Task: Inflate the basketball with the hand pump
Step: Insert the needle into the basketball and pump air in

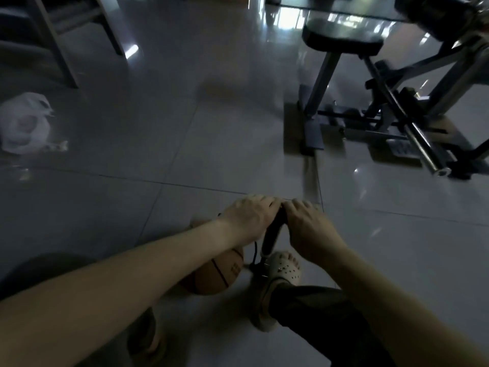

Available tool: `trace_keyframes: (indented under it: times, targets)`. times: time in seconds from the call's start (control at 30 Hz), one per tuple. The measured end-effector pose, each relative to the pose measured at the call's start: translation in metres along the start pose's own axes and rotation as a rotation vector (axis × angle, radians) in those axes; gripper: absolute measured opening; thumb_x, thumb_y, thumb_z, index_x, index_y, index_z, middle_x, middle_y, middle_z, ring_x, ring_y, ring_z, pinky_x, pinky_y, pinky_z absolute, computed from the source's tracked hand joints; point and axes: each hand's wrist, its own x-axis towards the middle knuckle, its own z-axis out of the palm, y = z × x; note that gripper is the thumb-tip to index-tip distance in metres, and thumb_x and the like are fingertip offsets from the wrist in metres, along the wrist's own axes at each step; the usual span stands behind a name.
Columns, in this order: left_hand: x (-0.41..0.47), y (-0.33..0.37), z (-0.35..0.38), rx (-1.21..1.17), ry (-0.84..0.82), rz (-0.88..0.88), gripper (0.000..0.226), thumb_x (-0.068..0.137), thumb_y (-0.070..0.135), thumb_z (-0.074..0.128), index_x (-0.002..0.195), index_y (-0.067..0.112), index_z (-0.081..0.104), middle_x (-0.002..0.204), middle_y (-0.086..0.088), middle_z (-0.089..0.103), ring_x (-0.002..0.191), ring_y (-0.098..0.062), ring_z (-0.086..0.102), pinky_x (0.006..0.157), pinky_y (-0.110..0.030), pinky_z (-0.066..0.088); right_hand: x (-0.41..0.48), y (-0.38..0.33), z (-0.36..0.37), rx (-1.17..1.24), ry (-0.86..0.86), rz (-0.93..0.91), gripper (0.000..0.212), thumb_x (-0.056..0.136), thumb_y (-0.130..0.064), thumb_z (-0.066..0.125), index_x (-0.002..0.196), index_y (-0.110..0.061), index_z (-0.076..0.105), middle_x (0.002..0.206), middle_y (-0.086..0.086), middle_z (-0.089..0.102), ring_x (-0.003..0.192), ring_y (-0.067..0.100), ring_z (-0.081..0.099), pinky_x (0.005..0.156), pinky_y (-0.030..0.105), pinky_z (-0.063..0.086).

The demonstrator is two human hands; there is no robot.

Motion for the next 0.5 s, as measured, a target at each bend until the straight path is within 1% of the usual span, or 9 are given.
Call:
trace_keyframes:
  times: [0.07,0.13,0.17,0.23,0.27,0.33,0.37,0.43,0.5]
  targets:
    - [-0.004,0.002,-0.014,-0.054,0.065,0.005,0.032,0.093,0.018,0.039,0.119,0.012,0.056,0.106,-0.006,0.062,0.092,-0.023,0.059,0.081,-0.033,0.047,-0.001,-0.001,-0.013,-0.03,0.019,-0.003,0.038,0.09,-0.011,0.052,0.127,-0.018,0.046,0.114,0.002,0.051,0.1,0.019,0.048,0.089,0.031,0.043]
    - [-0.016,0.013,-0.002,-0.194,0.024,-0.059,0.029,0.094,0.029,0.04,0.11,0.012,0.058,0.1,-0.006,0.063,0.087,-0.024,0.058,0.08,-0.037,0.05,-0.01,-0.011,-0.001,-0.072,-0.037,0.016,0.045,0.087,-0.016,0.057,0.13,-0.016,0.044,0.119,0.004,0.05,0.103,0.02,0.047,0.092,0.032,0.043]
    - [-0.022,0.021,0.011,-0.206,-0.005,-0.095,0.036,0.093,0.035,0.036,0.11,0.011,0.058,0.101,-0.008,0.063,0.089,-0.026,0.059,0.083,-0.041,0.051,-0.016,-0.018,0.014,-0.111,-0.054,0.038,0.052,0.084,-0.019,0.062,0.133,-0.014,0.044,0.122,0.007,0.05,0.106,0.023,0.048,0.095,0.035,0.044]
    - [-0.03,0.032,0.043,-0.055,-0.035,-0.131,0.056,0.086,0.039,0.028,0.12,0.006,0.059,0.113,-0.014,0.064,0.101,-0.031,0.059,0.097,-0.046,0.049,-0.025,-0.029,0.048,-0.161,-0.023,0.11,0.067,0.077,-0.025,0.072,0.137,-0.005,0.047,0.126,0.017,0.052,0.112,0.035,0.052,0.101,0.046,0.045]
    - [-0.03,0.035,0.054,0.027,-0.065,-0.151,0.066,0.085,0.039,0.026,0.131,0.001,0.055,0.125,-0.019,0.061,0.113,-0.034,0.057,0.107,-0.049,0.044,-0.024,-0.029,0.065,-0.173,0.01,0.149,0.074,0.077,-0.027,0.073,0.14,-0.001,0.045,0.131,0.022,0.051,0.119,0.04,0.05,0.107,0.053,0.04]
    - [-0.032,0.035,0.073,0.152,-0.1,-0.159,0.075,0.089,0.037,0.021,0.149,-0.005,0.036,0.15,-0.026,0.043,0.138,-0.04,0.041,0.123,-0.052,0.019,-0.019,-0.025,0.09,-0.192,0.028,0.178,0.083,0.079,-0.032,0.068,0.148,0.001,0.036,0.142,0.028,0.043,0.133,0.046,0.039,0.116,0.061,0.025]
    - [-0.032,0.034,0.083,0.174,-0.108,-0.155,0.075,0.091,0.035,0.018,0.152,-0.005,0.028,0.154,-0.027,0.037,0.143,-0.042,0.035,0.124,-0.053,0.01,-0.017,-0.022,0.101,-0.194,0.03,0.172,0.085,0.08,-0.034,0.066,0.149,0.001,0.033,0.143,0.029,0.041,0.135,0.047,0.036,0.116,0.063,0.022]
    - [-0.03,0.032,0.105,0.176,-0.12,-0.153,0.072,0.092,0.034,0.017,0.151,-0.006,0.027,0.15,-0.026,0.042,0.139,-0.042,0.039,0.124,-0.054,0.01,-0.013,-0.014,0.119,-0.181,0.0,0.169,0.081,0.081,-0.034,0.068,0.147,0.001,0.036,0.138,0.028,0.044,0.131,0.047,0.039,0.115,0.064,0.023]
    - [-0.028,0.032,0.125,0.16,-0.108,-0.156,0.061,0.093,0.033,0.026,0.143,-0.001,0.034,0.136,-0.021,0.051,0.125,-0.038,0.046,0.12,-0.052,0.019,-0.01,-0.009,0.137,-0.18,0.001,0.168,0.065,0.084,-0.029,0.067,0.138,0.0,0.045,0.125,0.024,0.049,0.117,0.043,0.046,0.111,0.062,0.03]
